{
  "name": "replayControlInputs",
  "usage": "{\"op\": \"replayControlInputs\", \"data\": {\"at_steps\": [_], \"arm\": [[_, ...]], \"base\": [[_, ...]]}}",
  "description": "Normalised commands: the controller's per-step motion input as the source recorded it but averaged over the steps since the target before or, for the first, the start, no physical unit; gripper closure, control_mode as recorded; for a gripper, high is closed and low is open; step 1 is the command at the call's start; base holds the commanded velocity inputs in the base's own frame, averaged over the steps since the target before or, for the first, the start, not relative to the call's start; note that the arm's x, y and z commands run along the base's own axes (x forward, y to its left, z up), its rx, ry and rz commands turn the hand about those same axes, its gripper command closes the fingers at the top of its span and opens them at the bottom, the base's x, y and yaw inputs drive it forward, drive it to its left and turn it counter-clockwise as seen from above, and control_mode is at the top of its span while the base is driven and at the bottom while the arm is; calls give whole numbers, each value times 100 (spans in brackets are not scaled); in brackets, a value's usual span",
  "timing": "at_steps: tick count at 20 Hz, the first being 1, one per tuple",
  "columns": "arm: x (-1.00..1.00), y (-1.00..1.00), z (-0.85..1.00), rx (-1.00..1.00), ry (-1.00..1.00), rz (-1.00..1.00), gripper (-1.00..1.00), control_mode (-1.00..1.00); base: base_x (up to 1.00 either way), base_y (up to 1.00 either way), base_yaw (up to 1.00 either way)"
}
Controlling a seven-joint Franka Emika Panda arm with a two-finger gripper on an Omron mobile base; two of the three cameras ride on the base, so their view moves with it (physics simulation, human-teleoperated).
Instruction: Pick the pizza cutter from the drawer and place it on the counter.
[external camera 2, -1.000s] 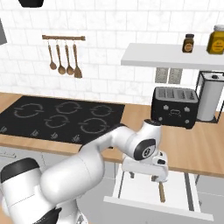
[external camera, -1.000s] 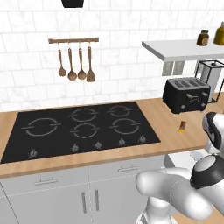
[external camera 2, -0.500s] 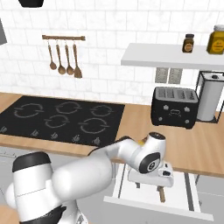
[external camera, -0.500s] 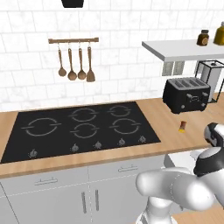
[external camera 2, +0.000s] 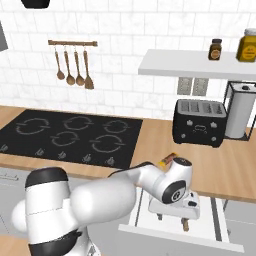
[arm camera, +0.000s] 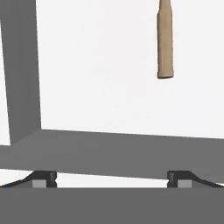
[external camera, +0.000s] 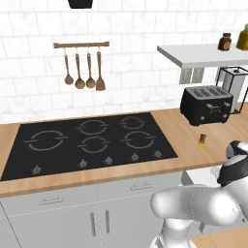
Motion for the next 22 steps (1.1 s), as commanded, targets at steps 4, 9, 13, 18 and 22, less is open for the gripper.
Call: {"op": "replayControlInputs", "data": {"at_steps": [4, 9, 13, 18, 22], "arm": [[-9, -3, -13, 0, 6, 0, -100, -100], [-20, -4, -15, 0, 7, 0, -100, -100], [-25, -7, -18, 0, 7, 0, -100, -100], [-19, -10, -13, 0, 8, 0, -100, -100], [-21, -14, -14, 0, 10, 0, -100, -100]], "base": [[0, 0, 0], [0, 0, 0], [0, 0, 0], [0, 0, 0], [0, 0, 0]]}}
